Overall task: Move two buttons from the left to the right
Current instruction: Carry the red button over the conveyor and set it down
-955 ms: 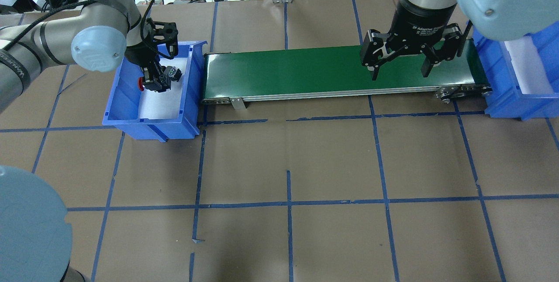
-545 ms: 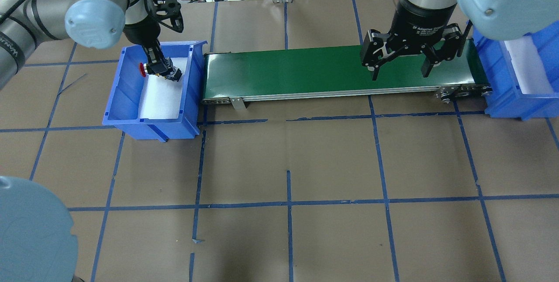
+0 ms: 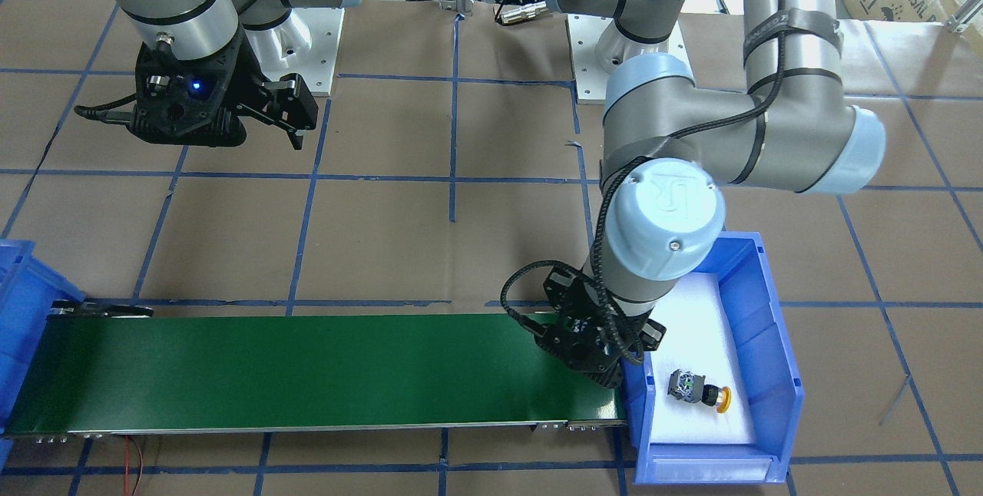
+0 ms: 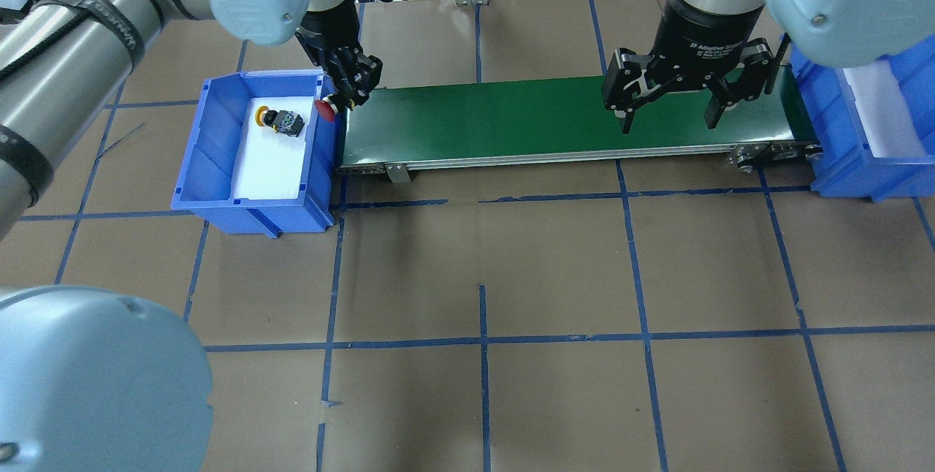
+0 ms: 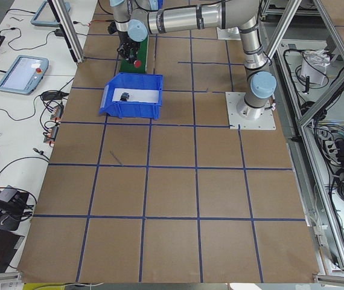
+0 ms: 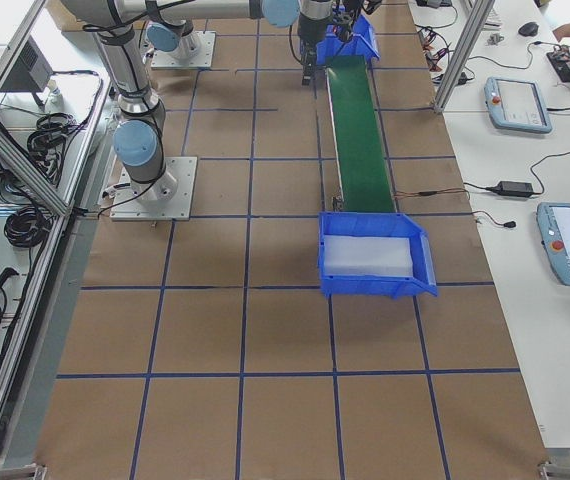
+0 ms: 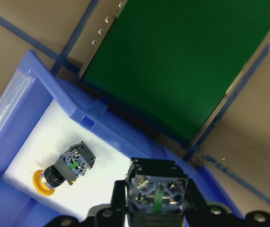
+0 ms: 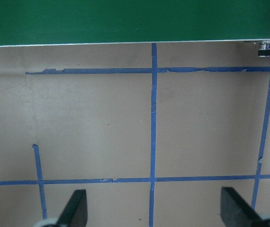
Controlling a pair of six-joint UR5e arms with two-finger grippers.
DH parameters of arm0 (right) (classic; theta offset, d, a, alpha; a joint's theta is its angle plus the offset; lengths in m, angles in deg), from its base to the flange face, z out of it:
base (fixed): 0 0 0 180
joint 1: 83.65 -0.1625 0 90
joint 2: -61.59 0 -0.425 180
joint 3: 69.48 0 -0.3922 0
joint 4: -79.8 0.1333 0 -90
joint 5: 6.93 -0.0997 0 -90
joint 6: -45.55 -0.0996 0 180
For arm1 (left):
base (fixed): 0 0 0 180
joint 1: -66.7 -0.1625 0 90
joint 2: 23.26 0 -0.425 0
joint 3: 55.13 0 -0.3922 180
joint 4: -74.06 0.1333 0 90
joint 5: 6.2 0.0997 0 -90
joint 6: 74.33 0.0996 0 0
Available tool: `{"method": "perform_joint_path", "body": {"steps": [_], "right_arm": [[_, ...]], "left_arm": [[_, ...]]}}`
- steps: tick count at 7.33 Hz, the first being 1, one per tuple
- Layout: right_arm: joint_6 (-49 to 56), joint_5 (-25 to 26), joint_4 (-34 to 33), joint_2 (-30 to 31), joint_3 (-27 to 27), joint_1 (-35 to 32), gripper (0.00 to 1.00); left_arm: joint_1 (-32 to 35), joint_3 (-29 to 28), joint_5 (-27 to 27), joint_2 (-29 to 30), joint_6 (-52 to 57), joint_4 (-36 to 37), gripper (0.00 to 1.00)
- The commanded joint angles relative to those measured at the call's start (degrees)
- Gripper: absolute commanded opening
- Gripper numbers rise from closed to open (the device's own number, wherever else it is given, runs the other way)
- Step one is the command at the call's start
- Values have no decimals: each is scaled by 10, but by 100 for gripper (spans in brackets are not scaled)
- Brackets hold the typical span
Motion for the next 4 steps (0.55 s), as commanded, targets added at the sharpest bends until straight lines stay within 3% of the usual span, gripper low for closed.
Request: {"method": "perform_joint_path", "body": {"steps": [1,4], "right_arm": [[0,1,1,0,2,0,100],[0,1,1,0,2,0,100]], "left_arm": [[25,-9,-2,43,-215,47,11],[32,-7,-7,58,-337,82,11]]}}
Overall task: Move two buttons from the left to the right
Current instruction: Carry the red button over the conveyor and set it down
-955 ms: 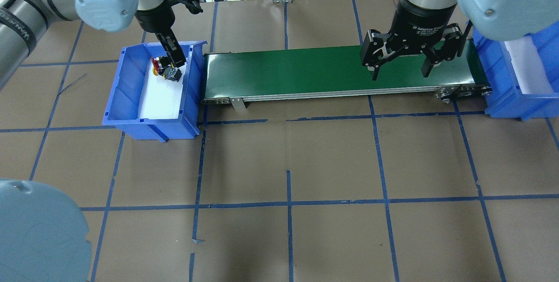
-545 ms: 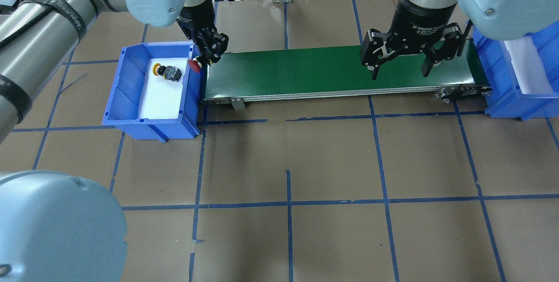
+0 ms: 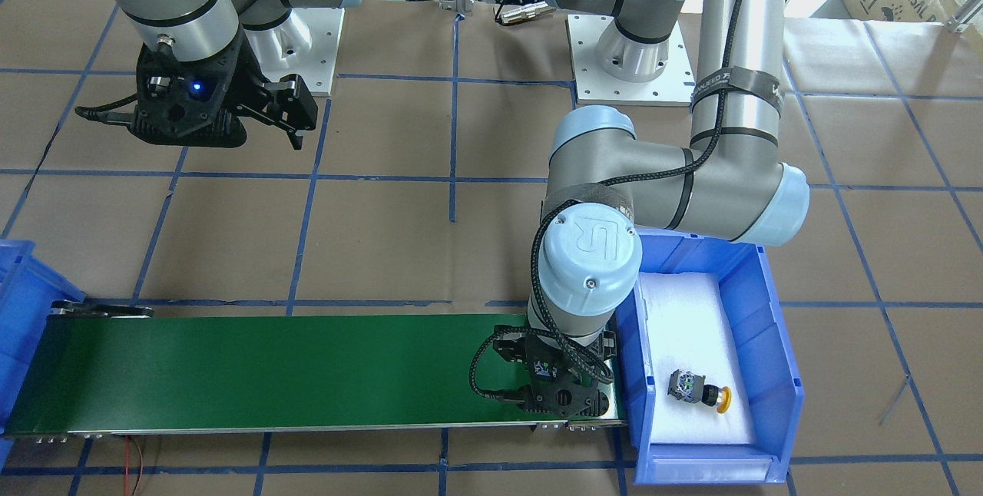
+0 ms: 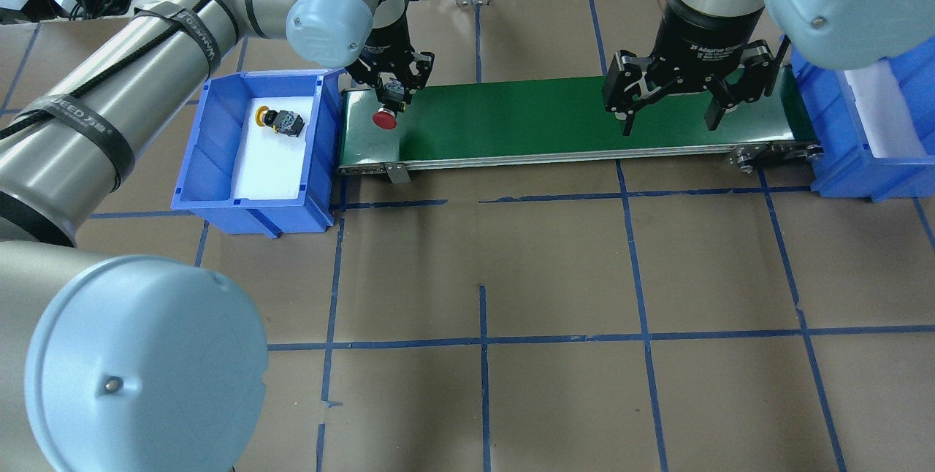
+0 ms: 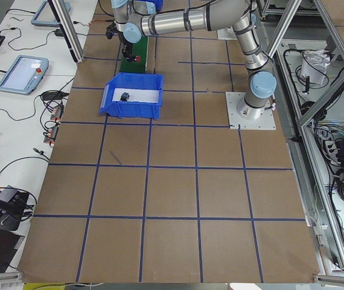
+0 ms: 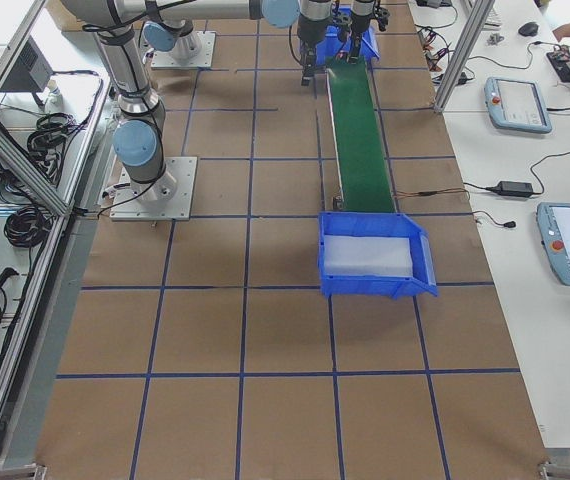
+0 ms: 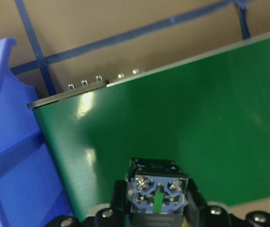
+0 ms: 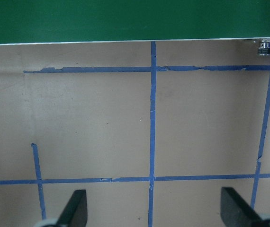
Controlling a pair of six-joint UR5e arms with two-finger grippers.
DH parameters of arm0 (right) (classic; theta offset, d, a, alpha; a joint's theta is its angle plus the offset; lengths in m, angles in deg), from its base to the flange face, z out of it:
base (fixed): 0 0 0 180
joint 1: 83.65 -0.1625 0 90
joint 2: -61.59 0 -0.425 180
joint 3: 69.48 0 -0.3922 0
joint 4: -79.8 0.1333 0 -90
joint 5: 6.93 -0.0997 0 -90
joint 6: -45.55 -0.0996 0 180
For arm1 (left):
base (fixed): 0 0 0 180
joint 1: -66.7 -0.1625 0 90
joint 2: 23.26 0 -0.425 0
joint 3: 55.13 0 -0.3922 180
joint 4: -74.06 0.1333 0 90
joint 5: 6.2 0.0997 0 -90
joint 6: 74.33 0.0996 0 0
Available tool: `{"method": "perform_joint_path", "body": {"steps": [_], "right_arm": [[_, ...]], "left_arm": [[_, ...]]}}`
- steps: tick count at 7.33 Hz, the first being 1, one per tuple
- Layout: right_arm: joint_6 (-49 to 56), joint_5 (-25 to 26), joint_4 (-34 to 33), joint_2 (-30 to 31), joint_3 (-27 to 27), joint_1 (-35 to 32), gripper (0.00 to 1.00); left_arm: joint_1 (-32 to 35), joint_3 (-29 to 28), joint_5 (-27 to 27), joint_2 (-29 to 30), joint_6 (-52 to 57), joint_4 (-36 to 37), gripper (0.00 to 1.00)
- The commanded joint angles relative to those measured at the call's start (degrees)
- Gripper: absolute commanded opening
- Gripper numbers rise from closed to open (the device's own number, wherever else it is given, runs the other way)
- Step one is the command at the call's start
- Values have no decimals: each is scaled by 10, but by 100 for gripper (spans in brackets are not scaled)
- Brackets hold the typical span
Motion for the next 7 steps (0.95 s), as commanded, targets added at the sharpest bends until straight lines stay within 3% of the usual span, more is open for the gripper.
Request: {"method": "perform_joint_path", "body": {"steps": [1,2,3,4,5,7], "right_arm": [[0,-4,1,1,0,0,100],[0,-1,1,1,0,0,100],[0,-1,1,1,0,0,100],[1,2,1,-1,0,0,100],[6,2,1,-1,0,1,100],[8,2,1,0,0,1,100]], "left_arm": [[9,3,3,18,-48,6,12],[12,3,5,20,-48,7,13],[12,0,5,24,-48,7,29],[12,0,5,26,-48,12,93],[12,2,5,25,-46,20,100],[4,-1,3,4,-24,13,100]]}}
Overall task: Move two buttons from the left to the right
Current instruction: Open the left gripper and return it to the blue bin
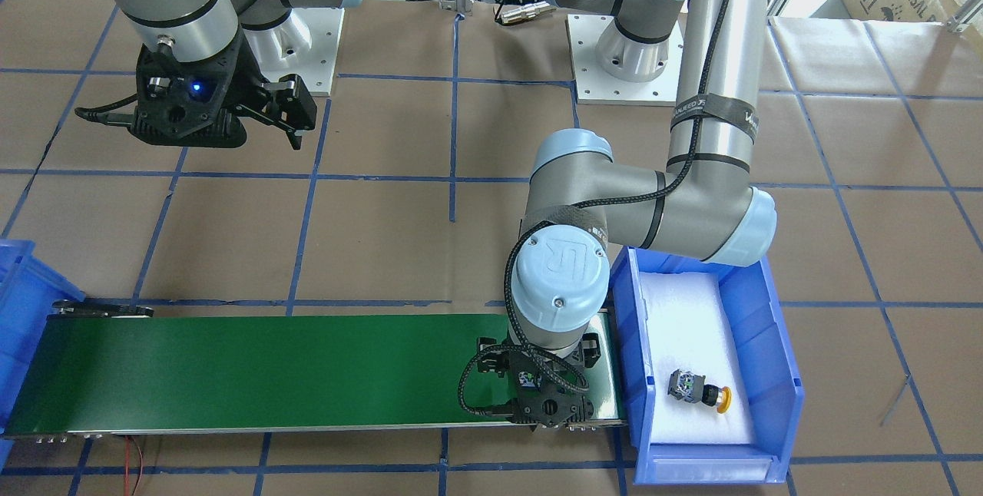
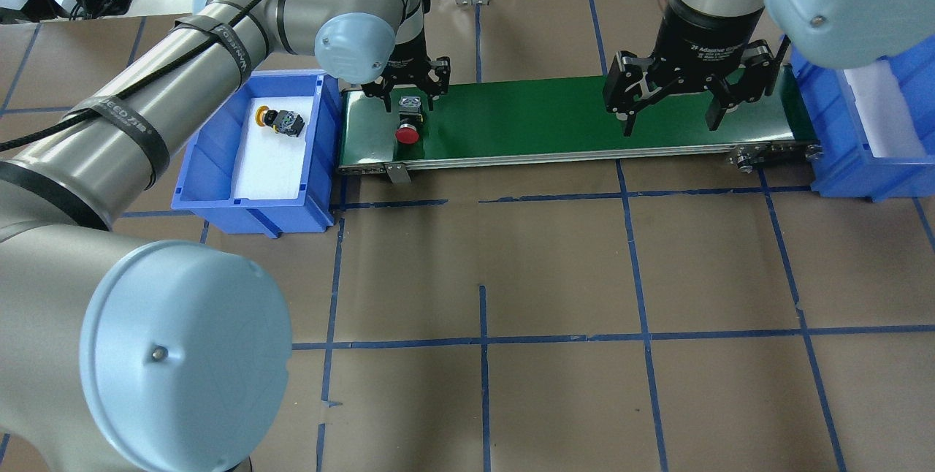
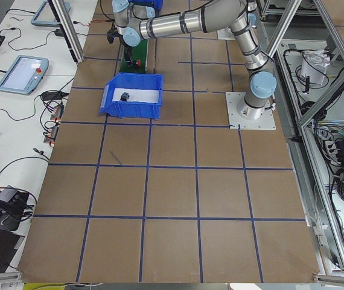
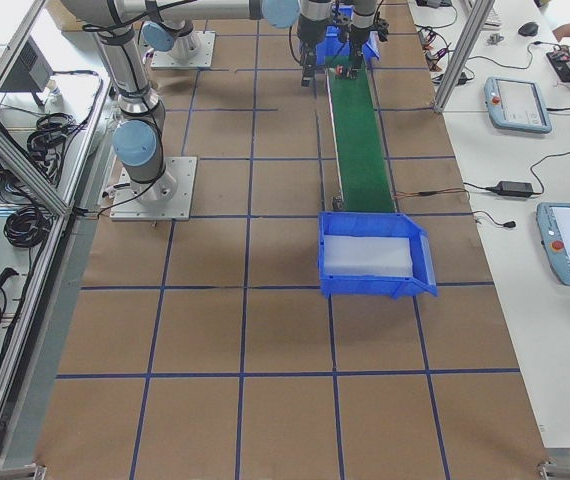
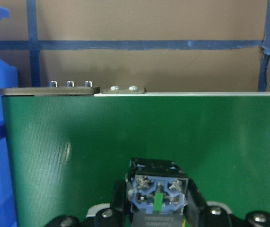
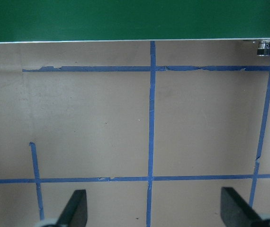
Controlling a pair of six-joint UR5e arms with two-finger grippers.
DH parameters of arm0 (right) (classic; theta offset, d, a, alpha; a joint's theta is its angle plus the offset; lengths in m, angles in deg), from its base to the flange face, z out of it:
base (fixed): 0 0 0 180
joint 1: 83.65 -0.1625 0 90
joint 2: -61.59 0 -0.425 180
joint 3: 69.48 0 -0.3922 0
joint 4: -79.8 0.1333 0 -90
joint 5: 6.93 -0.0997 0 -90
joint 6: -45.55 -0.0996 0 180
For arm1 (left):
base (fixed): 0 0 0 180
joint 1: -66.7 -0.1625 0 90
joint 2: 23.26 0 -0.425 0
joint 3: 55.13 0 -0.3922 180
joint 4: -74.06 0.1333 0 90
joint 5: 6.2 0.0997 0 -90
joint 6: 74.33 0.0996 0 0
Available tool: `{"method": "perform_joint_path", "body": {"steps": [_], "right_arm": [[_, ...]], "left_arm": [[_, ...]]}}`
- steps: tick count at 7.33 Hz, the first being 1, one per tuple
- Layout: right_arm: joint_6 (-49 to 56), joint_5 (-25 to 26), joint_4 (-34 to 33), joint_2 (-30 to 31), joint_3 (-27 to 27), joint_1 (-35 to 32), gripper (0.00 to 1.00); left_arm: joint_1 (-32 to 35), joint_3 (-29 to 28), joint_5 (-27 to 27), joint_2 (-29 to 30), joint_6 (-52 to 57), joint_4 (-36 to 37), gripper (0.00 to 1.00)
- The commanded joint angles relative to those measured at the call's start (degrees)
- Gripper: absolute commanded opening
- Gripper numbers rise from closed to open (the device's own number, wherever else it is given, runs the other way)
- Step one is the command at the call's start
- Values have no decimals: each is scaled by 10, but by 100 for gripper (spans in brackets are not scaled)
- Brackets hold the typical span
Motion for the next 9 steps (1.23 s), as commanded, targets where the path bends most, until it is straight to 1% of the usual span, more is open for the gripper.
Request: {"method": "perform_joint_path", "body": {"steps": [1,2,3,4,5,6,7,8,9], "right_arm": [[3,1,1,-1,0,2,100],[3,1,2,0,0,2,100],[3,1,2,-1,0,2,100],[3,1,1,-1,0,2,100],[3,1,1,-1,0,2,100],[3,0,1,0,0,2,100],[3,0,1,0,0,2,100],[3,0,2,0,0,2,100],[3,-1,3,0,0,2,100]], "left_arm": [[-20,10,-1,-39,94,-8,100],[-51,16,-1,-68,174,-41,100],[-86,28,-3,-104,298,-69,100],[-124,58,-8,-132,402,-71,100],[-164,81,-11,-141,509,-61,100],[-198,83,-45,-137,593,-55,100],[-221,92,-53,-133,718,-54,100],[-228,95,-55,-128,816,-54,100],[-228,96,-54,-121,864,-55,100]]}}
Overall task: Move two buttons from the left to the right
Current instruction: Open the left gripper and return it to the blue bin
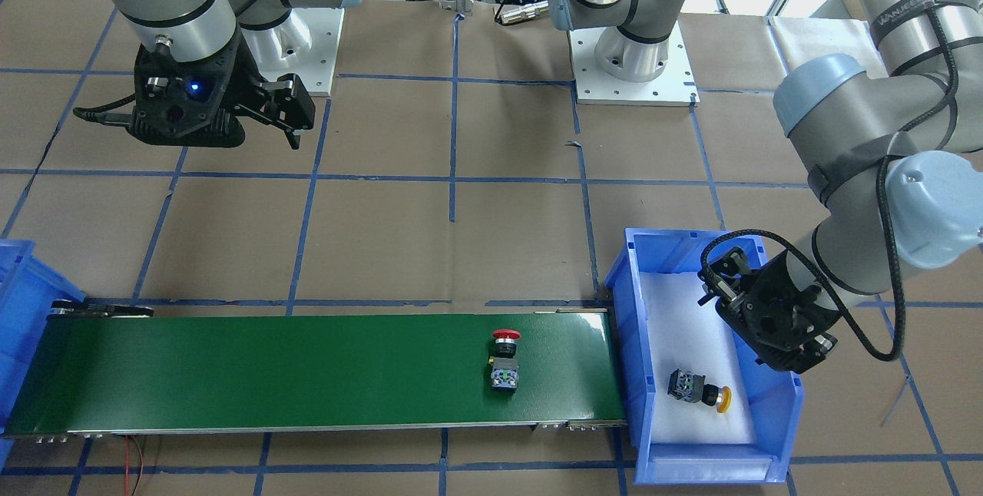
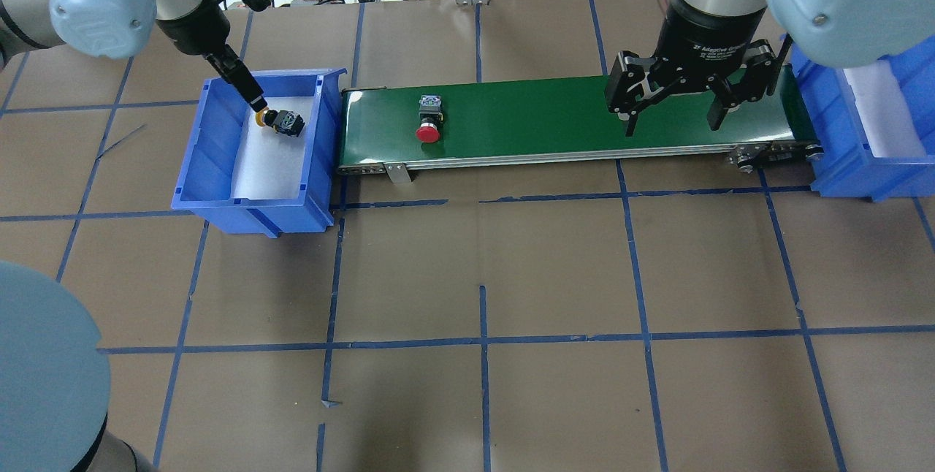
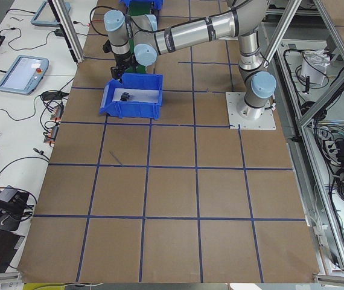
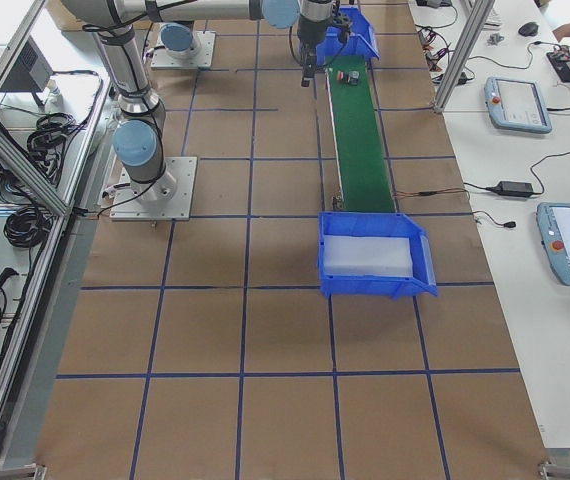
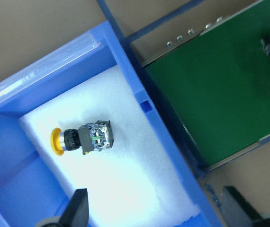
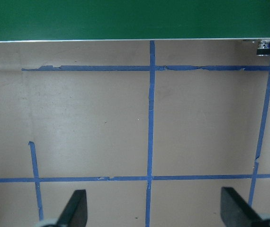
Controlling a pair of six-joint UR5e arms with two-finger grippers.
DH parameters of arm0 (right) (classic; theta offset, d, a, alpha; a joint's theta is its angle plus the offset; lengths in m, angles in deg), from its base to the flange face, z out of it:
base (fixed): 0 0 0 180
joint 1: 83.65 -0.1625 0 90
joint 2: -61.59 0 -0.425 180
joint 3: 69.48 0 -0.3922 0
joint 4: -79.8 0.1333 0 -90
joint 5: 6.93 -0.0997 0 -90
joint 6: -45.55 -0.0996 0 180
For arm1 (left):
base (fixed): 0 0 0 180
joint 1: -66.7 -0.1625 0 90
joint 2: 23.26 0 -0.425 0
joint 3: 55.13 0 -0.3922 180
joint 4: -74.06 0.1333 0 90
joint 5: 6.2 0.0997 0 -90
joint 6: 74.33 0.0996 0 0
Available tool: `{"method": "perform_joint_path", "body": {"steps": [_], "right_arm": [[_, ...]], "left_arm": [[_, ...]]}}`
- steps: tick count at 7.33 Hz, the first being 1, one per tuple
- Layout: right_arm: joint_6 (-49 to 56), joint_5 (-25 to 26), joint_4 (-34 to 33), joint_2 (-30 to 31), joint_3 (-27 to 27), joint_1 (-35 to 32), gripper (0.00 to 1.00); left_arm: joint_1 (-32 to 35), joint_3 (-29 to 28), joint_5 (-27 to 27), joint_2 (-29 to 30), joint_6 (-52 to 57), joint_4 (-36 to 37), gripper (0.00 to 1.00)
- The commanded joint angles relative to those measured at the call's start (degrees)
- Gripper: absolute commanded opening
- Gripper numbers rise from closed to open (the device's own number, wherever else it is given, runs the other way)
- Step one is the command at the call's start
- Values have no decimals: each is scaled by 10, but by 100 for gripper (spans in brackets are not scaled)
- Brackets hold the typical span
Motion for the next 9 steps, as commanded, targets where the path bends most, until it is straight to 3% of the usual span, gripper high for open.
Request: {"method": "perform_joint_path", "body": {"steps": [1,2,5,6,9], "right_arm": [[0,0,0,0,0,0,100],[0,-1,0,0,0,0,100],[0,0,2,0,0,0,100],[0,-1,2,0,0,0,100],[0,0,1,0,0,0,100]], "left_arm": [[-6,2,-2,20,165,0,100],[0,-3,2,41,261,1,100],[34,-16,25,94,382,86,100],[53,-21,65,102,395,92,99],[62,-15,70,125,406,118,100]]}}
